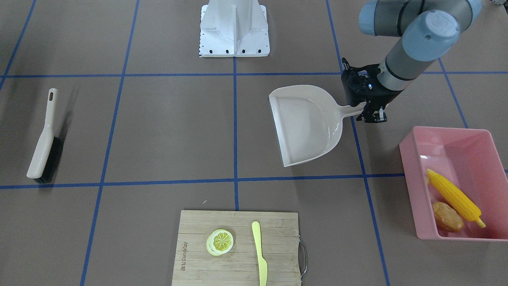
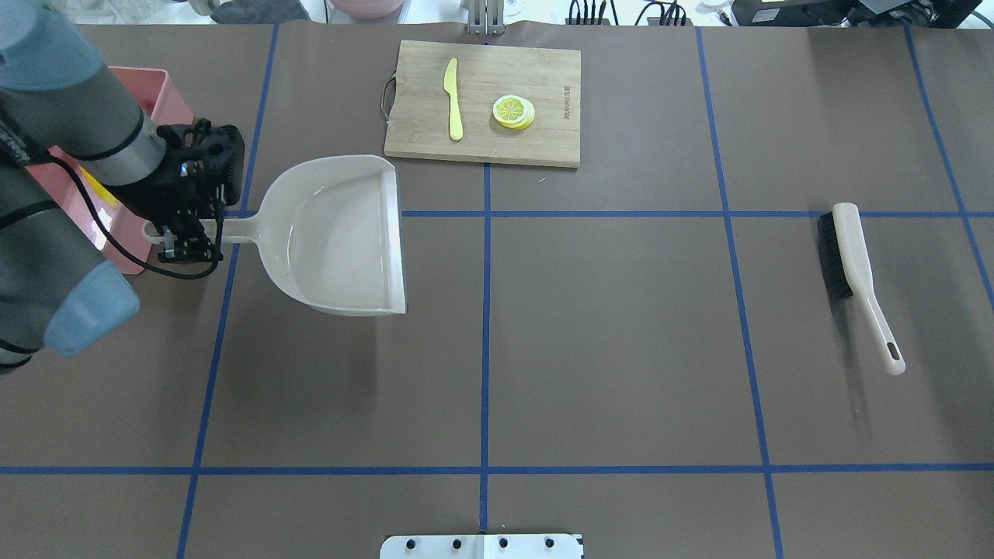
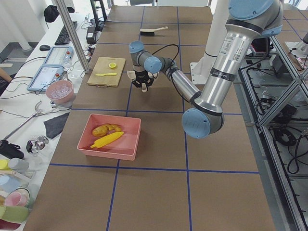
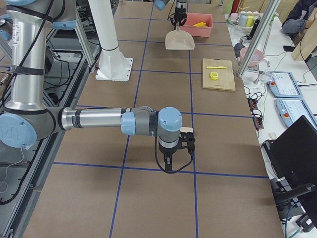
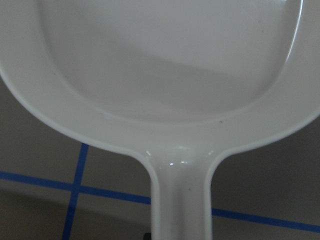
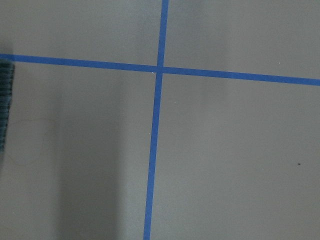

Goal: Sweep and dump trash into bin
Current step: 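Lower the white dustpan onto the table beside the bin with the left gripper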

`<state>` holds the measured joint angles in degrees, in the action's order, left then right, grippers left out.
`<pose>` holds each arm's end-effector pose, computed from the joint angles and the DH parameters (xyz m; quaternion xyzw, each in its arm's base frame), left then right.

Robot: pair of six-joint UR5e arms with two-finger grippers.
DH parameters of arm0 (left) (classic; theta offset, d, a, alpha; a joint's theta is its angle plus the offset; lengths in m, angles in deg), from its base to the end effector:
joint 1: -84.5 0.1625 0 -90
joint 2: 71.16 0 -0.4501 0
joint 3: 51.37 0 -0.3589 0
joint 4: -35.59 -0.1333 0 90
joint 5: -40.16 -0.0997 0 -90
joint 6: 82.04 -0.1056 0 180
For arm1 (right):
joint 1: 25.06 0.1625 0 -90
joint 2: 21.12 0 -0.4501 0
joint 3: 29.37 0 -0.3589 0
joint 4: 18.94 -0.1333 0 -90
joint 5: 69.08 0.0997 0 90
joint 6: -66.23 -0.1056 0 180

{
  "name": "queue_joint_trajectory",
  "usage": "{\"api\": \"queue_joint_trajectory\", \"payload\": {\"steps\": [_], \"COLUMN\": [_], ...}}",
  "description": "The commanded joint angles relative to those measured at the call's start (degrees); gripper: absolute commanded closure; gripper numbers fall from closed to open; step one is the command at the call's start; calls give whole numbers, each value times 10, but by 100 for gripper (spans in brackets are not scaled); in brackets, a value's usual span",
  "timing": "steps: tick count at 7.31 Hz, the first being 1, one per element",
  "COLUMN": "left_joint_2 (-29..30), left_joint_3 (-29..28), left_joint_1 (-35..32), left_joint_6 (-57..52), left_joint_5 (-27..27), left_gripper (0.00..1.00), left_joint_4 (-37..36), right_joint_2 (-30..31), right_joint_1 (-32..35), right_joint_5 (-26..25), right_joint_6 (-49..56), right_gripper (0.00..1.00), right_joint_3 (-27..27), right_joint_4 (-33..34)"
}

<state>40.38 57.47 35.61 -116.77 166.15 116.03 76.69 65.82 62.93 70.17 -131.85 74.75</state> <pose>0.3198 -0.4748 0.3709 0.2358 0.3114 0.6282 0.6729 0.0687 -0.3966 0.6560 0.0230 -0.3578 -0.0280 0.9331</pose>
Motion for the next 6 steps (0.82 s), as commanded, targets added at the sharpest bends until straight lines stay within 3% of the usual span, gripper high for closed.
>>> {"api": "queue_joint_trajectory", "payload": {"steps": [1, 2, 6], "left_joint_2": [-4, -8, -90], "left_joint_3": [-2, -4, -17], "left_joint_1": [38, 48, 68], "left_joint_6": [4, 5, 61], "left_joint_5": [-18, -36, -40], "left_gripper": [100, 100, 100], "left_joint_4": [6, 9, 172], "right_joint_2": [0, 0, -1], "right_joint_1": [0, 0, 0], "right_joint_5": [0, -1, 0], "right_joint_6": [0, 0, 0], "right_gripper": [0, 0, 0], "right_joint_3": [1, 2, 1], "right_joint_4": [0, 0, 0]}}
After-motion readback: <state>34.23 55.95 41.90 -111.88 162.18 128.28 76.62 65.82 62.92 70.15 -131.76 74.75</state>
